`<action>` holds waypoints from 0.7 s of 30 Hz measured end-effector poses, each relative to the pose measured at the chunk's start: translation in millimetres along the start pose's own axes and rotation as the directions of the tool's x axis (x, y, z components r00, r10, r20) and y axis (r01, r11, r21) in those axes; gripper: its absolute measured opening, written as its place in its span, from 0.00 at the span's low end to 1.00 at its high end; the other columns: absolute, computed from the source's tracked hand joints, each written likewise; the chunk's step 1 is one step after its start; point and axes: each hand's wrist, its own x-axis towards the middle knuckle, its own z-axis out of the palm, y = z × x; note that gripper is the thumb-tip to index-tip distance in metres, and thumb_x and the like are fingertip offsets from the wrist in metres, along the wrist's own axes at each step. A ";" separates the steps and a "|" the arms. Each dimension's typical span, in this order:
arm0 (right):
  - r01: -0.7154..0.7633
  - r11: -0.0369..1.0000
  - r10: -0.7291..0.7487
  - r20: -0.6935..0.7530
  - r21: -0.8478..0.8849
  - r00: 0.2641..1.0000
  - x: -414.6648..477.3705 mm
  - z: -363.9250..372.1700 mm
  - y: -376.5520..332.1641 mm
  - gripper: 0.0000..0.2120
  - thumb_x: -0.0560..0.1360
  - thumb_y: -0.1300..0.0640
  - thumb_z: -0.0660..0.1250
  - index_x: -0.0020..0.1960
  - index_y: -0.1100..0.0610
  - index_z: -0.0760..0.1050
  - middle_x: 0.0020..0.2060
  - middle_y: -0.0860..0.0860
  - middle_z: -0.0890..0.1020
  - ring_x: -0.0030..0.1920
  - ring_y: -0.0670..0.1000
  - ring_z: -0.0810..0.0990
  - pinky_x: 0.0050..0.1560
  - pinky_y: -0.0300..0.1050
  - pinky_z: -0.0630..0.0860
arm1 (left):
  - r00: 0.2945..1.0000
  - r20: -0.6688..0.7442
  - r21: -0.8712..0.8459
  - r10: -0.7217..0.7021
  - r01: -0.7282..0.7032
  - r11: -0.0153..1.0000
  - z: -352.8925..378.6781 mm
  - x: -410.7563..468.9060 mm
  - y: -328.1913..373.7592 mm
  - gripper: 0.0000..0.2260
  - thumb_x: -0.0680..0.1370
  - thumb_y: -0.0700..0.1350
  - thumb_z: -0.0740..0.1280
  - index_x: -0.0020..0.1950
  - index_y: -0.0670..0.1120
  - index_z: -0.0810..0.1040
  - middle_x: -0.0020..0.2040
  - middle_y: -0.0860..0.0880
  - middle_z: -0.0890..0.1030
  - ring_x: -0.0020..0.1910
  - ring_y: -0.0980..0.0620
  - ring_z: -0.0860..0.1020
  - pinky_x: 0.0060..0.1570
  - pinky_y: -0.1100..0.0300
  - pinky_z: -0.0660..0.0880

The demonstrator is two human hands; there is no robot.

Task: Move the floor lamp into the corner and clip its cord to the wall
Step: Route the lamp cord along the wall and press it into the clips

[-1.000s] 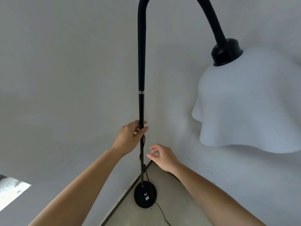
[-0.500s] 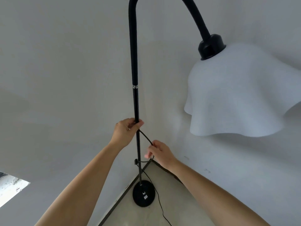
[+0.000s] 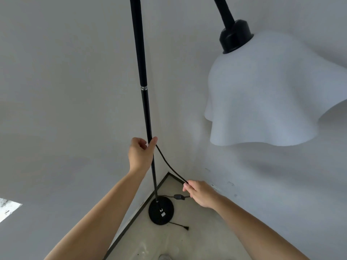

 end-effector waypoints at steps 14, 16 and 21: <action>0.045 0.991 -0.036 -0.065 0.128 0.997 -23.7 -27.3 35.0 0.16 0.83 0.43 0.56 0.49 0.46 0.81 0.35 0.42 0.81 0.37 0.41 0.79 0.39 0.37 0.73 | 0.939 0.270 -0.297 -0.211 0.289 0.910 49.6 -61.9 13.7 0.08 0.82 0.42 0.64 0.50 0.40 0.81 0.39 0.46 0.88 0.33 0.55 0.83 0.41 0.59 0.79; -0.004 0.994 0.013 -0.076 0.113 0.997 -25.0 -35.1 49.8 0.15 0.83 0.44 0.57 0.45 0.46 0.79 0.38 0.47 0.83 0.38 0.47 0.81 0.40 0.42 0.76 | 0.959 0.233 -0.349 -0.159 0.235 0.907 51.8 -58.4 23.6 0.08 0.81 0.43 0.65 0.50 0.40 0.81 0.41 0.46 0.88 0.35 0.54 0.83 0.46 0.56 0.79; -0.068 0.983 0.092 -0.137 0.173 0.986 -28.7 -59.3 69.8 0.16 0.81 0.46 0.60 0.39 0.50 0.78 0.36 0.49 0.83 0.34 0.47 0.78 0.37 0.41 0.72 | 0.982 0.166 -0.366 -0.089 0.145 0.919 54.2 -46.6 39.6 0.08 0.81 0.45 0.66 0.49 0.43 0.82 0.42 0.50 0.88 0.38 0.57 0.84 0.44 0.59 0.78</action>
